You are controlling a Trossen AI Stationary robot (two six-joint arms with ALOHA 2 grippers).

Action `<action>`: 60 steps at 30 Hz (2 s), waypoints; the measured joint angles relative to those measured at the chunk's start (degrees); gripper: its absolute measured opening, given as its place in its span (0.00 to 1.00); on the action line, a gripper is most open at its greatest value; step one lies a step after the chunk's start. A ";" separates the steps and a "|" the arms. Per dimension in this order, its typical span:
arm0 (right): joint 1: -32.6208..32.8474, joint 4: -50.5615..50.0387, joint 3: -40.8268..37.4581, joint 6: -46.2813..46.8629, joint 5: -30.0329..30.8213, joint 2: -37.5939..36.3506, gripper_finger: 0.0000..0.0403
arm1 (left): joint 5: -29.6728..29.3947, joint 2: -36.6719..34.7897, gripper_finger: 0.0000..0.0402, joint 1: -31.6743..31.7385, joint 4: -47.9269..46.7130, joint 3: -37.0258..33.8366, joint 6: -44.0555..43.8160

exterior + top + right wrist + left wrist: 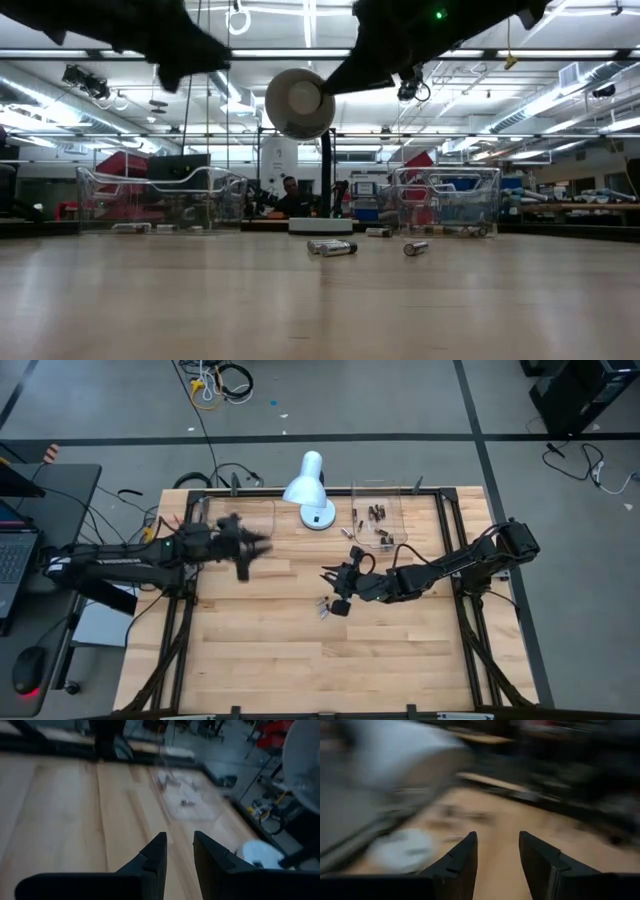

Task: Sort batteries
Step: Put the silver battery in the transparent bin

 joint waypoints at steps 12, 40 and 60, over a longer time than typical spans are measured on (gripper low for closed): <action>-0.18 -21.55 0.00 3.99 -17.44 0.00 0.21 | 15.39 11.04 0.35 -8.68 1.76 -0.02 12.13; -2.10 -30.98 -0.12 -5.49 -31.56 9.44 0.37 | 11.51 18.19 0.35 -9.23 2.18 -0.04 15.32; -5.26 -28.55 -0.06 -0.99 -39.83 11.96 0.03 | 11.51 18.17 0.35 -9.20 6.73 -0.04 15.86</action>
